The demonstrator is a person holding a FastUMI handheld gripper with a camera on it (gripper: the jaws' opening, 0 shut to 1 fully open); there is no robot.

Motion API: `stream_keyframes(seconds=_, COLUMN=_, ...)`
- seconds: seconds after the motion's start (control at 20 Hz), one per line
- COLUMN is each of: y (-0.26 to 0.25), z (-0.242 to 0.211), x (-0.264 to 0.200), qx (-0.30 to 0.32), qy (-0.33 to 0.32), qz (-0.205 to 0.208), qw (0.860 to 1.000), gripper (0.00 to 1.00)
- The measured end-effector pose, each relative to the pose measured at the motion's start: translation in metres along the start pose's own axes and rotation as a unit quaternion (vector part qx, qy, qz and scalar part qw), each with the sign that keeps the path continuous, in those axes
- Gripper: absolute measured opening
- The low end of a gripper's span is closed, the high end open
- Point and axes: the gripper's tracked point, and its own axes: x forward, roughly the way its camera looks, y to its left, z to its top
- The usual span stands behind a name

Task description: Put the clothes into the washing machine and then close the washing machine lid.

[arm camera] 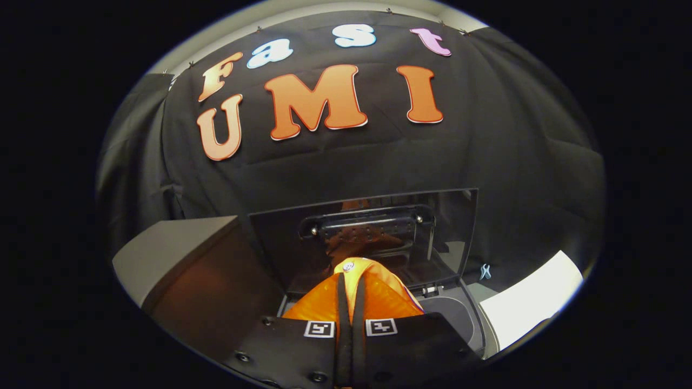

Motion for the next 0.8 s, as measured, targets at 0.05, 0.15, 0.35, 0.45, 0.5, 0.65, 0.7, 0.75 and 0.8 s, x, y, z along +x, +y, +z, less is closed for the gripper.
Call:
stream_keyframes(seconds=0.05, y=-0.004, z=-0.004, x=0.005, qx=0.000, qy=0.005, qz=-0.001, qw=1.000, gripper=0.07)
stream_keyframes(seconds=0.15, y=-0.011, z=-0.013, x=0.014, qx=0.005, qy=0.013, qz=-0.004, qw=1.000, gripper=0.07)
stream_keyframes(seconds=0.35, y=-0.023, z=-0.039, x=0.037, qx=0.014, qy=0.037, qz=-0.006, qw=0.999, gripper=0.08)
stream_keyframes(seconds=0.45, y=-0.028, z=-0.059, x=0.047, qx=0.016, qy=0.057, qz=-0.008, qw=0.998, gripper=0.08)
stream_keyframes(seconds=0.5, y=-0.031, z=-0.072, x=0.051, qx=0.017, qy=0.068, qz=-0.010, qw=0.998, gripper=0.07)
stream_keyframes(seconds=0.65, y=-0.042, z=-0.109, x=0.059, qx=0.022, qy=0.104, qz=-0.018, qw=0.994, gripper=0.08)
stream_keyframes(seconds=0.7, y=-0.046, z=-0.119, x=0.062, qx=0.028, qy=0.114, qz=-0.023, qw=0.993, gripper=0.08)
stream_keyframes(seconds=0.75, y=-0.050, z=-0.133, x=0.066, qx=0.033, qy=0.131, qz=-0.025, qw=0.990, gripper=0.08)
stream_keyframes(seconds=0.8, y=-0.053, z=-0.149, x=0.071, qx=0.038, qy=0.146, qz=-0.028, qw=0.988, gripper=0.07)
